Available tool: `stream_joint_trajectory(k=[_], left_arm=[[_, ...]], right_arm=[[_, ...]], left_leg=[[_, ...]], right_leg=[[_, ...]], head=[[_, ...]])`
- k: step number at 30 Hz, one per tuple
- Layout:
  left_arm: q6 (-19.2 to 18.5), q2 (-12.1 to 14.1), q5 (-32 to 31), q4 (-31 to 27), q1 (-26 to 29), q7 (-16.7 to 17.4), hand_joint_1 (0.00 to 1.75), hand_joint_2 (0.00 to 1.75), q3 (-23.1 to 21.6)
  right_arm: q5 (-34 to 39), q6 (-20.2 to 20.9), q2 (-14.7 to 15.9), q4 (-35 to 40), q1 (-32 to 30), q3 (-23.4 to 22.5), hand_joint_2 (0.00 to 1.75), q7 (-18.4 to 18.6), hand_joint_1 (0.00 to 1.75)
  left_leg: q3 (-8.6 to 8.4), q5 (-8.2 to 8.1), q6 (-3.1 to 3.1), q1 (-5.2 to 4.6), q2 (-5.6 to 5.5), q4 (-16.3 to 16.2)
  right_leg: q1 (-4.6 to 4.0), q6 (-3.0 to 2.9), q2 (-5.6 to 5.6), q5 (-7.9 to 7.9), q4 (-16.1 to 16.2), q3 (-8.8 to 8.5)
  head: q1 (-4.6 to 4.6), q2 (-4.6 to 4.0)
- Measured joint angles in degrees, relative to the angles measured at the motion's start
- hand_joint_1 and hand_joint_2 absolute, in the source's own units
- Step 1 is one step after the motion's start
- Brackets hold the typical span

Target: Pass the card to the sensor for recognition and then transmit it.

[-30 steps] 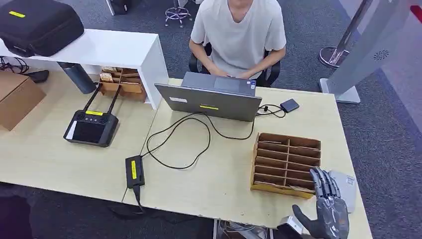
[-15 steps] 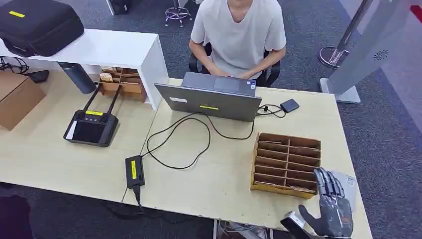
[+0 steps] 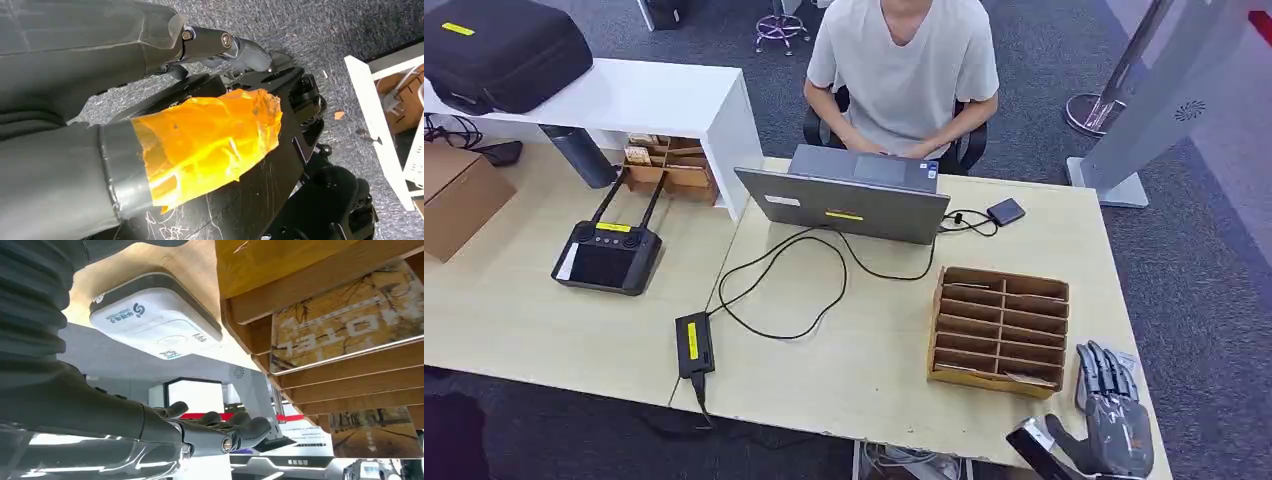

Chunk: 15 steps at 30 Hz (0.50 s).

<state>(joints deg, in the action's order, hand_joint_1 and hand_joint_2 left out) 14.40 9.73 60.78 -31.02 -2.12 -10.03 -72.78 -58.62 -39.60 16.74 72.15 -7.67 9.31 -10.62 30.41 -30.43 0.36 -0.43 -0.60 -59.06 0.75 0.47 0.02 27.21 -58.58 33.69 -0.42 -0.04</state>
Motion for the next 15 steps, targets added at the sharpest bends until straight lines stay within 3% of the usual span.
stream_joint_trajectory(k=[9, 15], left_arm=[[0.0, 0.0, -0.4, 0.0, 0.0, 0.1, 0.0, 0.0, 0.0], [0.2, 0.0, -0.9, 0.0, 0.1, 0.2, 0.0, 0.0, 0.1]], right_arm=[[-0.2, 0.0, 0.0, -1.1, 0.0, -2.0, 1.75, -1.7, 0.0], [0.9, 0.0, -0.8, 1.4, -0.1, -4.0, 1.75, -5.3, 0.0]], left_leg=[[0.01, 0.0, 0.0, 0.0, 0.0, 0.0], [0.01, 0.0, 0.0, 0.0, 0.0, 0.0]], right_leg=[[0.0, 0.0, 0.0, 0.0, 0.0, 0.0], [0.0, 0.0, 0.0, 0.0, 0.0, 0.0]], head=[[0.0, 0.0], [-0.02, 0.0]])
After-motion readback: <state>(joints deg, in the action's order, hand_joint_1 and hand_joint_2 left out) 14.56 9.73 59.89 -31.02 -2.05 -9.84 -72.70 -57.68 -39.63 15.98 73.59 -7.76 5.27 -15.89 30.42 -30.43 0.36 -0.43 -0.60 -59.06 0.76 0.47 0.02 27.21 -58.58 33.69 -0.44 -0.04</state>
